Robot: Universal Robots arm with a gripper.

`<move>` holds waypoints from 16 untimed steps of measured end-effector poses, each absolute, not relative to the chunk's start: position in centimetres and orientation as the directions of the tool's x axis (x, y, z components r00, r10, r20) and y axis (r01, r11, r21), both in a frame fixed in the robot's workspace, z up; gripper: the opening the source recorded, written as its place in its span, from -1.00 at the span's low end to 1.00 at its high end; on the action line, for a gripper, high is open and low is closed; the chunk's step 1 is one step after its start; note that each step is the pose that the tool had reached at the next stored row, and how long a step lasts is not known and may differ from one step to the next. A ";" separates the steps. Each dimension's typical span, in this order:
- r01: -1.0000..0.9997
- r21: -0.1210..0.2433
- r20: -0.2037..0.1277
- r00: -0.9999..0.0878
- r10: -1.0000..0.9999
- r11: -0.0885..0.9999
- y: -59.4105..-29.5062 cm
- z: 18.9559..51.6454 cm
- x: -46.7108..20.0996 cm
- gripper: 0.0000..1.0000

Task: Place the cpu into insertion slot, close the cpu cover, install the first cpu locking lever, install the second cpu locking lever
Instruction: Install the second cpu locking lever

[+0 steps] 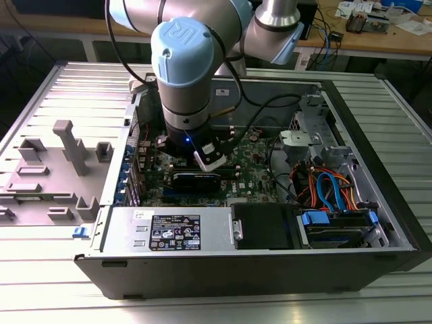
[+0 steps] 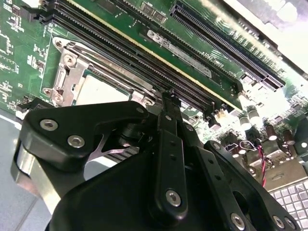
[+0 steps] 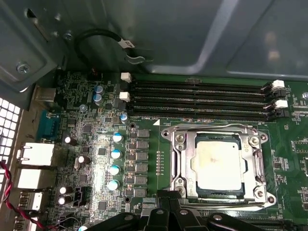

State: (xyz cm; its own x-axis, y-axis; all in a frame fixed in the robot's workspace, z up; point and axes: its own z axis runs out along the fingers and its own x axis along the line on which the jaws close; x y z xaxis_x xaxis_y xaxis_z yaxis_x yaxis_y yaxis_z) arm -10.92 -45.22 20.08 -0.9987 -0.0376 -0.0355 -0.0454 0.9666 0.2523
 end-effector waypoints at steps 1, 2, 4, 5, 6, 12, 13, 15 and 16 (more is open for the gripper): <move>-0.045 0.253 -0.036 -0.999 -0.038 0.967 -45.2 20.1 -10.9 -0.79; -0.045 0.253 -0.035 -0.999 -0.038 0.966 -45.2 20.0 -10.9 -0.79; -0.045 0.254 -0.035 -0.999 -0.038 0.966 -45.1 19.9 -11.0 -0.79; -0.045 0.254 -0.035 -0.999 -0.038 0.966 -45.1 19.9 -11.0 -0.79; -0.045 0.254 -0.035 -0.999 -0.038 0.966 -45.1 19.9 -11.0 -0.79; -0.045 0.254 -0.035 -0.999 -0.038 0.966 -45.1 19.8 -11.0 -0.79; -0.045 0.254 -0.035 -0.999 -0.037 0.966 -45.2 19.8 -11.0 -0.79; -0.045 0.254 -0.035 -0.999 -0.038 0.966 -45.2 19.8 -11.0 -0.79; -0.045 0.253 -0.035 -0.999 -0.038 0.966 -45.2 19.8 -11.0 -0.79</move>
State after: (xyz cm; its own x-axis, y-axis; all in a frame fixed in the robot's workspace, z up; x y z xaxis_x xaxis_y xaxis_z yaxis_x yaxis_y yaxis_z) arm -10.97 -45.20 19.81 -0.9987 -0.0376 -0.0353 -0.0453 0.9663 0.2534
